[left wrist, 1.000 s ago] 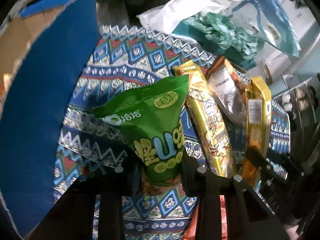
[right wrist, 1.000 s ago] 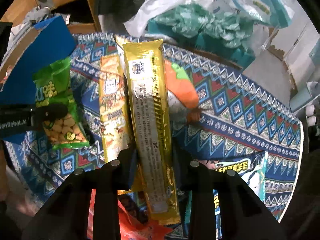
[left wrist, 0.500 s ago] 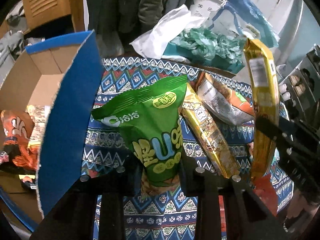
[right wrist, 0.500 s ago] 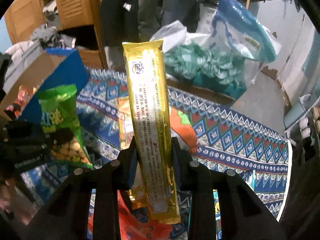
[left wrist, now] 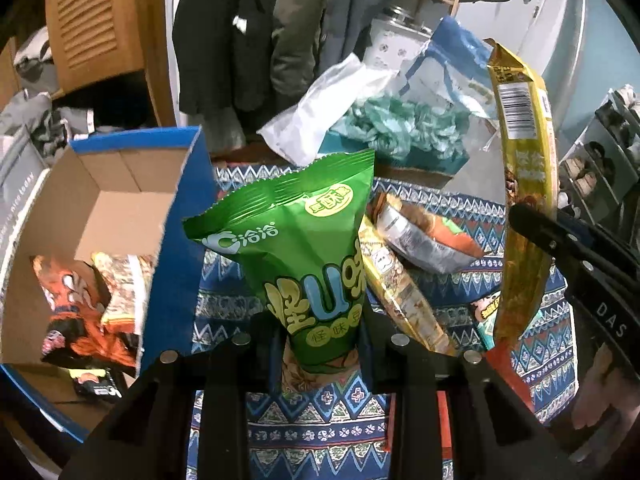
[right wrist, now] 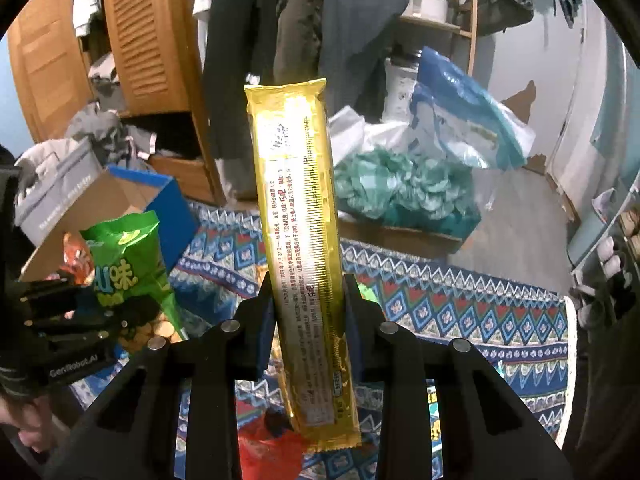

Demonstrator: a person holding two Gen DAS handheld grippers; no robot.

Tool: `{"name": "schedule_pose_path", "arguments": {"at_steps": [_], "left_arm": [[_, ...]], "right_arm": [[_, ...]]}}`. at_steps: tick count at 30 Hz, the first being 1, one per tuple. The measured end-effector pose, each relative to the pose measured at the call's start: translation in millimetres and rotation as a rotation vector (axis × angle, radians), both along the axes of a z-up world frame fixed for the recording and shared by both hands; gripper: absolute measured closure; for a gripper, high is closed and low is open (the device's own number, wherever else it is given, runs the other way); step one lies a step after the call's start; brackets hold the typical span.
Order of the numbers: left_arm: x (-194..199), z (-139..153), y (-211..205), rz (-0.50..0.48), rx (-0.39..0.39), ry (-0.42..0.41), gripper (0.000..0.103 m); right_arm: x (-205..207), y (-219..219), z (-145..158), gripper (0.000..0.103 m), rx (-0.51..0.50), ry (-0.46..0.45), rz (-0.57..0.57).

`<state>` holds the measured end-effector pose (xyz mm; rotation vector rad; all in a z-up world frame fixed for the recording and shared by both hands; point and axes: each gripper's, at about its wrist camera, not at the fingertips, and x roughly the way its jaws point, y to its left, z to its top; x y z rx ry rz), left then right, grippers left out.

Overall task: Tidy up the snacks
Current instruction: 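Grasp the green peanut bag with the left tool while the right tool grasps the long yellow wafer pack, then carry both bags over the box and open both tools to drop them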

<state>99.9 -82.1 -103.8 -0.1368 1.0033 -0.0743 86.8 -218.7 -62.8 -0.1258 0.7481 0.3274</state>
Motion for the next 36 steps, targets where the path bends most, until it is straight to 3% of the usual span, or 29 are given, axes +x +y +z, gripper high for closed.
{"name": "schedule_pose_path", "arguments": {"at_steps": [15, 36], "left_arm": [[-10.0, 42.2, 25.9, 0.015, 0.006, -0.064, 0.072], [-29.2, 65.0, 144.5, 0.141, 0.063, -0.085, 0.072]], "right_arm": [[0.7, 30.7, 37.0, 0.074, 0.041, -0.047, 0.016], [3.8, 141.5, 46.2, 0.074, 0.060, 0.008, 0.168]]}}
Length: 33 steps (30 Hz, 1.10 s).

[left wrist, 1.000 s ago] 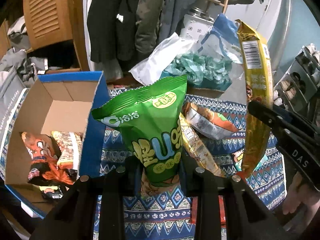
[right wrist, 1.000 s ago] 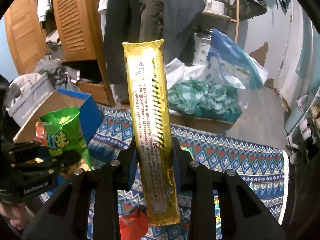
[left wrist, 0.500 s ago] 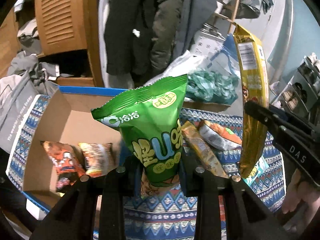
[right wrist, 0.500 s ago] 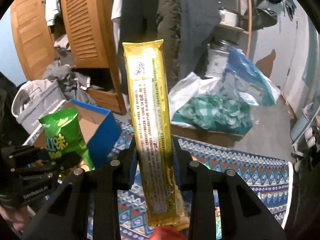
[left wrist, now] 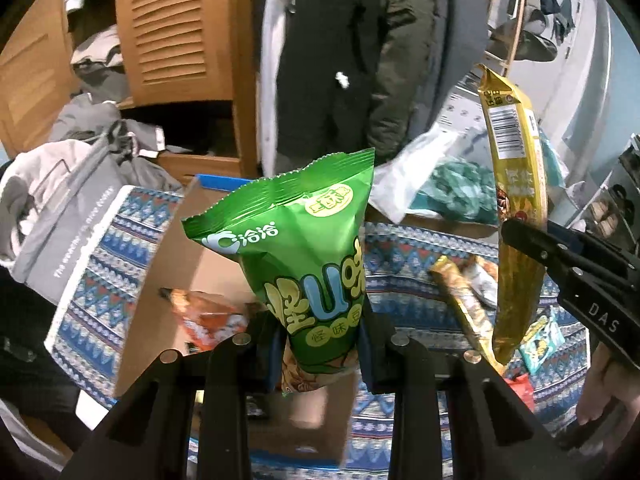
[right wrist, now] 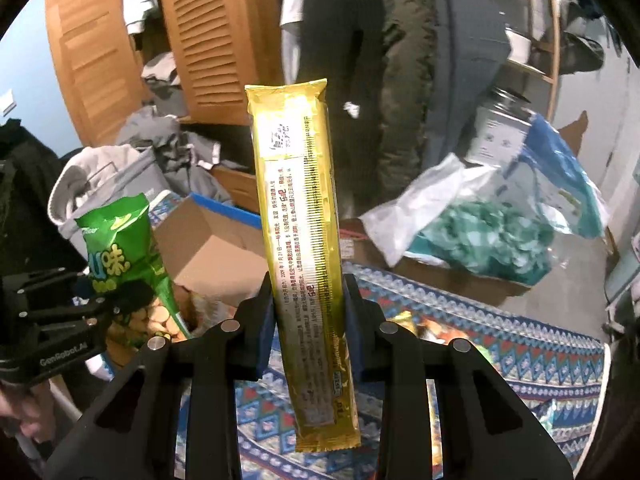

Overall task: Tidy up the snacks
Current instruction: 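Carry both bags over the box and open both tools to drop them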

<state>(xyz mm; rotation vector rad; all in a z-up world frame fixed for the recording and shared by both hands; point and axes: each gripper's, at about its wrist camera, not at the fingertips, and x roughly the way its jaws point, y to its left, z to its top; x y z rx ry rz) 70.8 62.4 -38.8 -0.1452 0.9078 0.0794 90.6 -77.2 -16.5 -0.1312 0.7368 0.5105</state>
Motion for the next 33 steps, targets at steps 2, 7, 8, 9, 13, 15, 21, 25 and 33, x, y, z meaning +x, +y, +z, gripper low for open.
{"name": "schedule_pose_path", "arguments": {"at_steps": [2, 7, 8, 9, 13, 15, 21, 25, 33], "left_arm": [[-0.7, -0.5, 10.7, 0.007, 0.014, -0.001, 0.072], [-1.5, -4.4, 33.8, 0.039, 0.013, 0.000, 0.072], [-2.0, -5.6, 38.7, 0.047, 0.008, 0.000, 0.072], [-2.6, -6.5, 43.1, 0.055, 0.008, -0.001, 0.072], [-3.2, -8.2, 56.4, 0.082, 0.014, 0.001, 0.072], [-3.0, -8.8, 62.1, 0.091, 0.009, 0.004, 0.072], [-4.3, -14.6, 75.7, 0.115, 0.029, 0.004, 0.072], [-4.1, -24.6, 83.9, 0.126, 0.009, 0.036, 0.072], [-3.5, -33.0, 89.2, 0.133, 0.004, 0.061, 0.072]], "right_arm": [[0.0, 11.5, -0.2, 0.074, 0.004, 0.008, 0.014], [0.4, 45.1, -2.9, 0.074, 0.011, 0.039, 0.051], [0.9, 50.7, -3.3, 0.074, 0.018, 0.046, 0.056], [1.4, 55.3, -4.4, 0.074, 0.023, 0.053, 0.062], [3.0, 76.1, -9.9, 0.074, 0.033, 0.083, 0.081], [4.0, 86.0, -14.0, 0.074, 0.033, 0.101, 0.087], [8.1, 105.5, -25.3, 0.074, 0.042, 0.157, 0.101], [13.7, 116.6, -31.7, 0.074, 0.056, 0.200, 0.105], [21.6, 129.6, -46.5, 0.073, 0.077, 0.266, 0.118]]}}
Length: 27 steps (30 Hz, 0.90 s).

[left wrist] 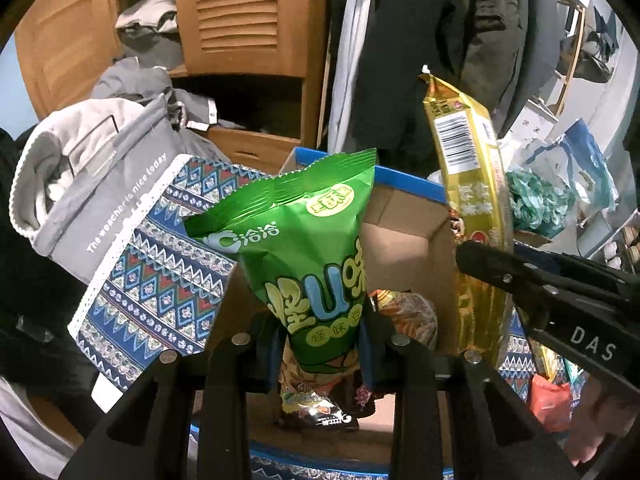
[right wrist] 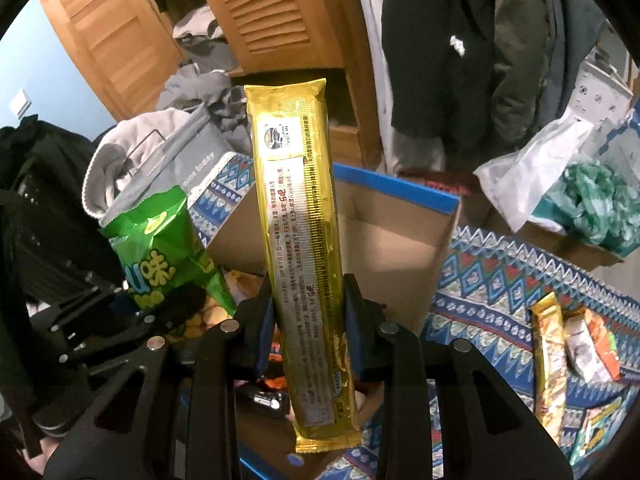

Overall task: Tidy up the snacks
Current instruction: 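Carry both bags over the box and open both tools to drop them, then move both open tools back to the snack pile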

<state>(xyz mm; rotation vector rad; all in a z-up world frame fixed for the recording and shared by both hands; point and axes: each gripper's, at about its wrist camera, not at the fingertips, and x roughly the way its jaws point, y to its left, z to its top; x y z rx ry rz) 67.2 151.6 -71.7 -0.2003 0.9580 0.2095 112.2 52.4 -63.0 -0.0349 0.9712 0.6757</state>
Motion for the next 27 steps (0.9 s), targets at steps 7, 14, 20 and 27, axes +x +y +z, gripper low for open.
{"name": "schedule_pose_path", "arguments": {"at_steps": [7, 14, 20, 27], "left_arm": [[2.8, -2.4, 2.7, 0.015, 0.003, 0.015, 0.071], [2.3, -0.4, 2.4, 0.015, 0.012, 0.018, 0.050], [-0.1, 4.3, -5.7, 0.001, -0.003, 0.008, 0.045], [-0.6, 10.4, -26.2, -0.049, -0.026, -0.009, 0.041]], "right_arm": [[1.6, 8.9, -7.8, 0.069, -0.004, 0.038, 0.015], [2.0, 2.3, 3.8, 0.057, -0.012, -0.014, -0.007], [1.3, -13.8, 5.7, 0.047, -0.040, -0.035, -0.039], [-5.4, -39.3, 3.2, 0.045, -0.075, -0.035, -0.062]]}}
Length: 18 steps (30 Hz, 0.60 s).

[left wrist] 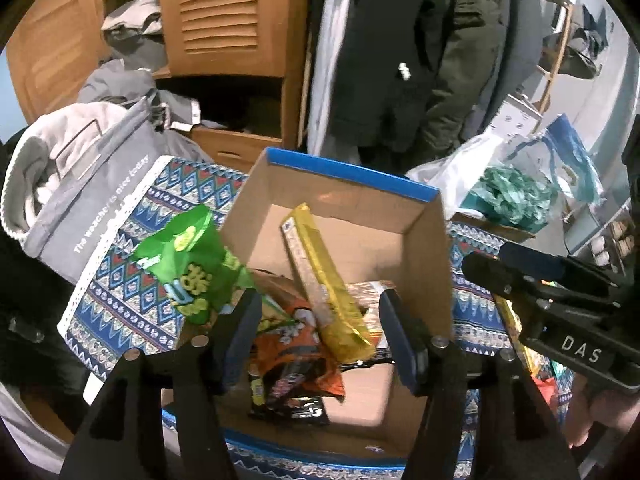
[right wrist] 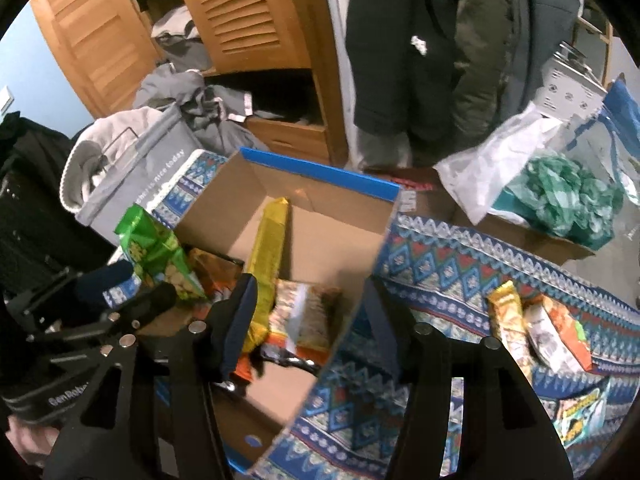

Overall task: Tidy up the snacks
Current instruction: 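Move both open tools back to the snack pile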

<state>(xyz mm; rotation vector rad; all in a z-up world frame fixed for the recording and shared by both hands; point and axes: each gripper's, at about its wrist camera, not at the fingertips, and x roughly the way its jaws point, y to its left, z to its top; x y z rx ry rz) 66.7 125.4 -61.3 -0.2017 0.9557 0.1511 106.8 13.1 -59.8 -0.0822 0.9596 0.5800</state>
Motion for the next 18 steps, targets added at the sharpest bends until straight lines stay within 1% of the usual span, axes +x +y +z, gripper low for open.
{"name": "schedule_pose_path", "arguments": {"at_steps": [3, 6, 10, 13, 16, 18], "left_arm": [[-0.1, -0.5, -10.3, -0.022, 0.002, 0.003, 0.040], [-0.3, -3.0, -23.3, -0.053, -0.008, 0.012, 0.040], [-2.0, -5.7, -39.7, -0.078, 0.005, 0.016, 0.040], [-0.8, -7.2, -55.9, -0.112, 0.001, 0.028, 0.040], [0.9, -7.1, -69.6, -0.138, -0.007, 0.035, 0.040], [1.4, -7.0, -80.4, -0.159, -0.012, 0.038, 0.040]], "right_arm": [[-3.7, -13.4, -1.2, 0.041, -0.013, -0.004, -0.011], [-6.7, -28.3, -2.9, 0.041, -0.028, -0.009, -0.023], [-9.5, -50.5, -7.5, 0.041, -0.037, 0.002, -0.049], [-10.6, -68.3, -11.1, 0.040, -0.047, 0.013, -0.073], [-11.2, -89.0, -13.8, 0.039, -0.051, 0.022, -0.101], [-12.9, -104.4, -14.4, 0.036, -0.057, 0.015, -0.120]]}}
